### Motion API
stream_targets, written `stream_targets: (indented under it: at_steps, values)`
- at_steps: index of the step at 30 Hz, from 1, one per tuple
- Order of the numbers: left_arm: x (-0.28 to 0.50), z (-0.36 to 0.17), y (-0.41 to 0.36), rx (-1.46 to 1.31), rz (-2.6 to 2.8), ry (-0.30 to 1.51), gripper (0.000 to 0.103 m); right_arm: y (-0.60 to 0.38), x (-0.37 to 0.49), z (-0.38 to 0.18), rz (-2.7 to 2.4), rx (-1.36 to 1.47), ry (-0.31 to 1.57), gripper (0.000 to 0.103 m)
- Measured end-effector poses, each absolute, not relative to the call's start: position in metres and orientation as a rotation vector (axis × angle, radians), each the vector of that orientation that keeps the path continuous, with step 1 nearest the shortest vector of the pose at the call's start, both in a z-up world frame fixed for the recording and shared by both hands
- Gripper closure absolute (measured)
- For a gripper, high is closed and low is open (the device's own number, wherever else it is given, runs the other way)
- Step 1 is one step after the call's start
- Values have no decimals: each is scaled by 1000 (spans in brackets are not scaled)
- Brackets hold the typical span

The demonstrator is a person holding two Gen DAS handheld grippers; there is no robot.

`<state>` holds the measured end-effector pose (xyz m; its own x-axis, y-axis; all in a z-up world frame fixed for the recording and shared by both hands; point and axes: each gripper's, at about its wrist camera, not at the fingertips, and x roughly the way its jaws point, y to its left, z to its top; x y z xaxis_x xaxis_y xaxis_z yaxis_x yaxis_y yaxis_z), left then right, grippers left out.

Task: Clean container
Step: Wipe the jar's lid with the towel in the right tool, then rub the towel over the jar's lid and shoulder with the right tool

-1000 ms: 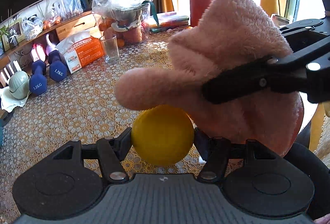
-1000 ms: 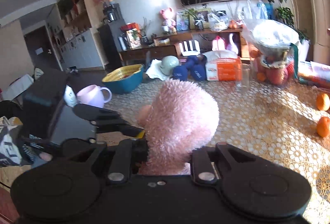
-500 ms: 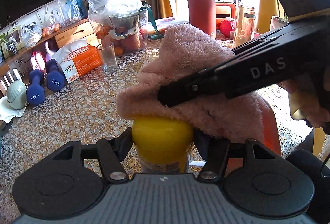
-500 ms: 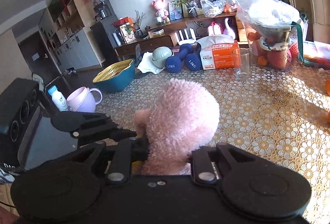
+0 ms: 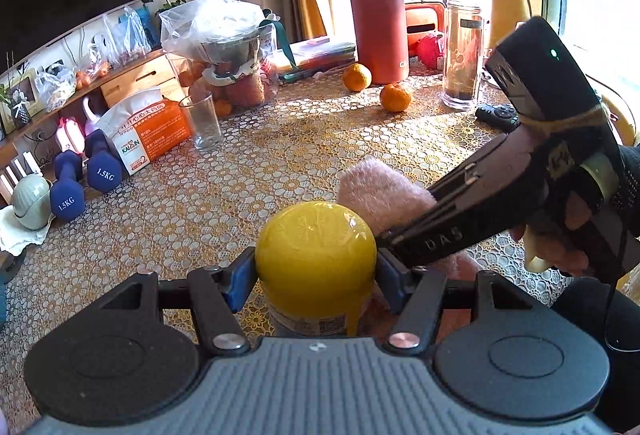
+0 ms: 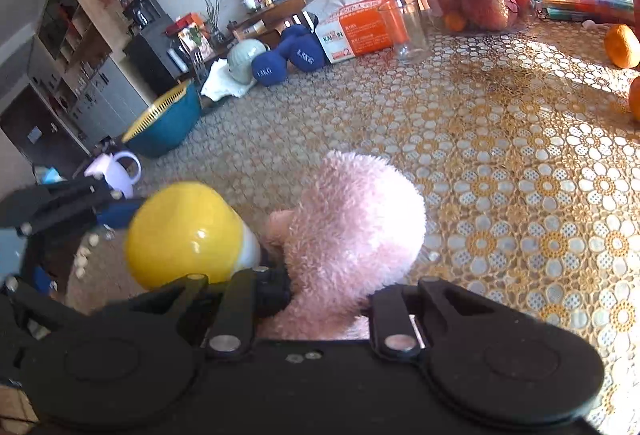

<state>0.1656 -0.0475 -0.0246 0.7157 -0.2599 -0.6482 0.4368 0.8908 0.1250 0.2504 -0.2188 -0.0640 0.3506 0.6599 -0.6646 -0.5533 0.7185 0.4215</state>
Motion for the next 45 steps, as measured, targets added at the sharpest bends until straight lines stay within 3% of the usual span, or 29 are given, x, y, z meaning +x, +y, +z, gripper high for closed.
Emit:
stream_targets:
  at_steps: [4, 12, 16, 30, 45]
  values:
    - [165, -25, -46, 274, -390, 669, 40, -230, 240, -59, 781, 92, 916, 85]
    - [160, -27, -44, 279, -395, 661, 40, -248, 216, 15, 932, 102, 710, 85]
    - [159, -27, -44, 279, -394, 657, 40, -239, 209, 29, 1032, 82, 698, 85]
    - [159, -28, -39, 261, -395, 651, 41, -231, 251, -5, 972, 162, 793, 85]
    - [157, -28, -37, 249, -402, 643, 41, -226, 269, -81, 944, 195, 1042, 85]
